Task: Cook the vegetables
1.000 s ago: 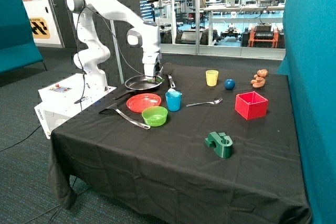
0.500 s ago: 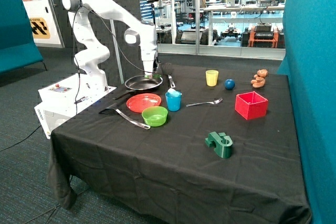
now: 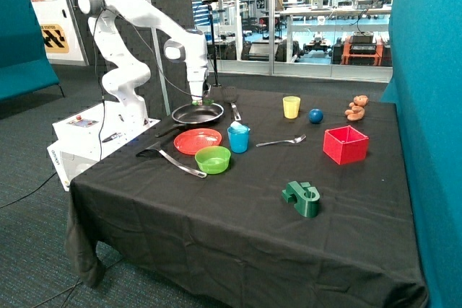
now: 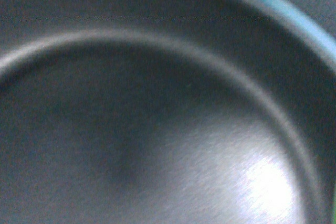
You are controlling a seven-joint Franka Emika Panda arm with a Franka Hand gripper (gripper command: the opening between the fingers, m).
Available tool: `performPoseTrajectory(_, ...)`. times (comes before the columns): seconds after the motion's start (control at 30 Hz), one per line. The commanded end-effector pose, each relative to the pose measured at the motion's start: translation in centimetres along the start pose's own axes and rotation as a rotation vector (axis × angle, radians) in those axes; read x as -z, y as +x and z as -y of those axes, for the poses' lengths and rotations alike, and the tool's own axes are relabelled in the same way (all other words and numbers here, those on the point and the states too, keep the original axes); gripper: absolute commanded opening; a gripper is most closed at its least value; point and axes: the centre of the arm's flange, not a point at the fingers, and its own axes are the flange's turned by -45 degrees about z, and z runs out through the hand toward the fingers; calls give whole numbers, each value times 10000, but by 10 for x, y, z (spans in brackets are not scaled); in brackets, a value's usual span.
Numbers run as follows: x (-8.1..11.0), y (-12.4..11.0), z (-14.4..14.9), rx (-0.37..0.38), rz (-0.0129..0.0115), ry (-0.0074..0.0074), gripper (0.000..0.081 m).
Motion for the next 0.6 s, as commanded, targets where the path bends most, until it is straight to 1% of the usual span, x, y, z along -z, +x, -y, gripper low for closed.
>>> performPoseTrajectory(0.0,14,-23,41,-689,74,56,0)
performPoseTrajectory(0.13,18,-31,53,-1017,75,55,0)
performPoseTrajectory(0.23,19,-36,53,-1123,75,54,0)
performPoseTrajectory(0.33,16,-38,46,-1004,75,55,0)
performPoseTrajectory(0.57,-1,-33,26,-411,73,57,0)
